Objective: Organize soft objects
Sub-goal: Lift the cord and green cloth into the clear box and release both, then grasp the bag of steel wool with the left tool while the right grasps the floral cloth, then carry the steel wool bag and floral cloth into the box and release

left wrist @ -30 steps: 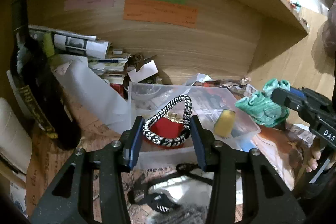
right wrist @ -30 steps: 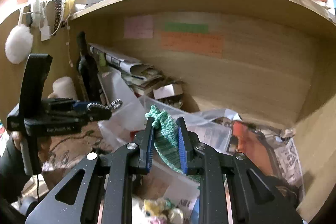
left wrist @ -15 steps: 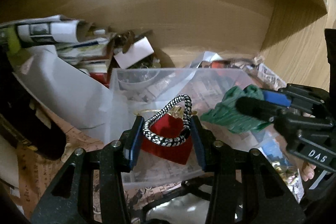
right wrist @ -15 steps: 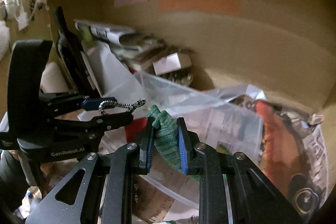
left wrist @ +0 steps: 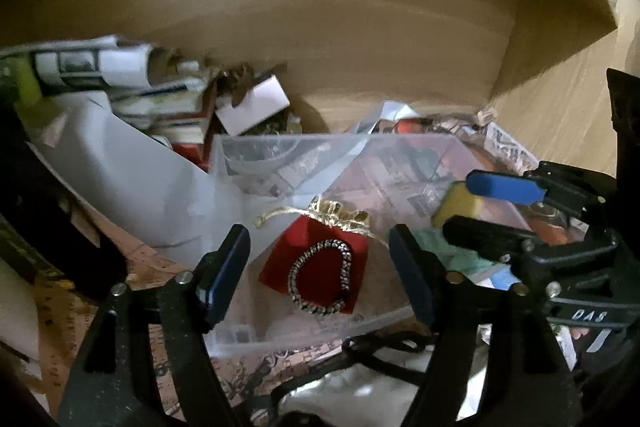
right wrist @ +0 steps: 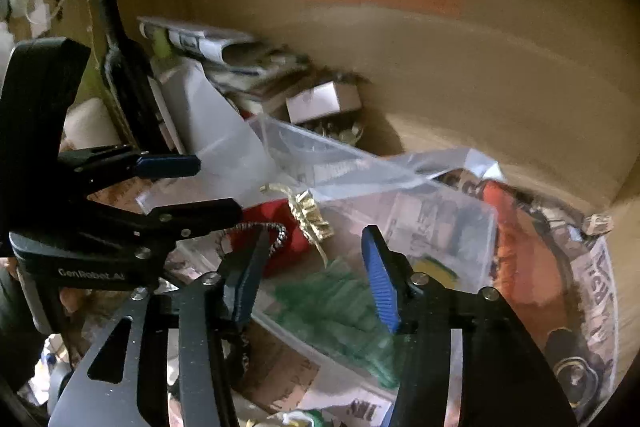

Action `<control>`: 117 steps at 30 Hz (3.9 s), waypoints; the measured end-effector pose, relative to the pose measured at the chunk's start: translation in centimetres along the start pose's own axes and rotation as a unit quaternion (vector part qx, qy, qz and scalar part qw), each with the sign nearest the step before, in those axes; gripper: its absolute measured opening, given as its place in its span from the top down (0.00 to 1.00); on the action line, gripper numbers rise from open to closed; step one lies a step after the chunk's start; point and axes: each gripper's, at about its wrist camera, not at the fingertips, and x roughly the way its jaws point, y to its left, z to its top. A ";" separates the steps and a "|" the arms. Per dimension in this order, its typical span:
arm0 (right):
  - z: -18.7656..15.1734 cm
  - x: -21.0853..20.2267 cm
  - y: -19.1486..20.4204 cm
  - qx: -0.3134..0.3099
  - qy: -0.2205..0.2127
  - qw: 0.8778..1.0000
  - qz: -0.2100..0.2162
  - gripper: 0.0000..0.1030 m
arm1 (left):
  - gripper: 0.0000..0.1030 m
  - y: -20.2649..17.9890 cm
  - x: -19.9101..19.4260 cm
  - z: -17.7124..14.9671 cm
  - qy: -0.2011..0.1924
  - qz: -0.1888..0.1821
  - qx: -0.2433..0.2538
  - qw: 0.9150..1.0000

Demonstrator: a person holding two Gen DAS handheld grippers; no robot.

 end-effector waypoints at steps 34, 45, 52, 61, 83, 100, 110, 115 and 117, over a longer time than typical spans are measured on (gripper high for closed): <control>-11.2 -5.1 -1.4 0.091 0.030 0.995 -0.024 0.32 | 0.11 -1.3 -5.8 -12.2 0.028 0.021 -0.018 0.999; -13.5 -4.5 -3.5 0.122 0.055 0.990 -0.051 0.41 | 0.21 0.1 -4.9 -14.7 0.048 0.003 -0.056 0.997; -13.7 -4.4 -3.3 0.112 0.051 0.991 -0.054 0.68 | 0.37 0.1 -5.2 -15.2 0.042 -0.008 -0.062 0.997; -12.9 -5.7 -2.8 0.100 0.024 0.993 -0.058 0.77 | 0.51 0.5 -6.8 -14.9 0.019 -0.003 -0.068 0.997; -4.8 -9.7 0.2 0.043 -0.119 0.991 -0.047 0.77 | 0.51 -0.1 -10.6 -5.8 -0.113 0.013 -0.040 0.993; -1.9 -2.4 -0.2 0.031 -0.056 0.998 -0.019 0.77 | 0.51 -0.5 -2.3 -0.6 -0.062 0.019 -0.025 0.998; -2.3 1.3 -1.1 0.033 -0.002 0.999 -0.020 0.77 | 0.51 -0.6 2.7 0.2 -0.014 0.022 -0.017 1.000; -2.5 2.2 -0.9 0.027 0.009 0.999 -0.018 0.74 | 0.50 -0.8 3.9 0.3 -0.001 0.024 -0.014 1.000; -2.5 2.4 -0.8 0.023 0.013 0.999 -0.020 0.74 | 0.47 -0.9 4.3 0.2 0.005 0.024 -0.011 1.000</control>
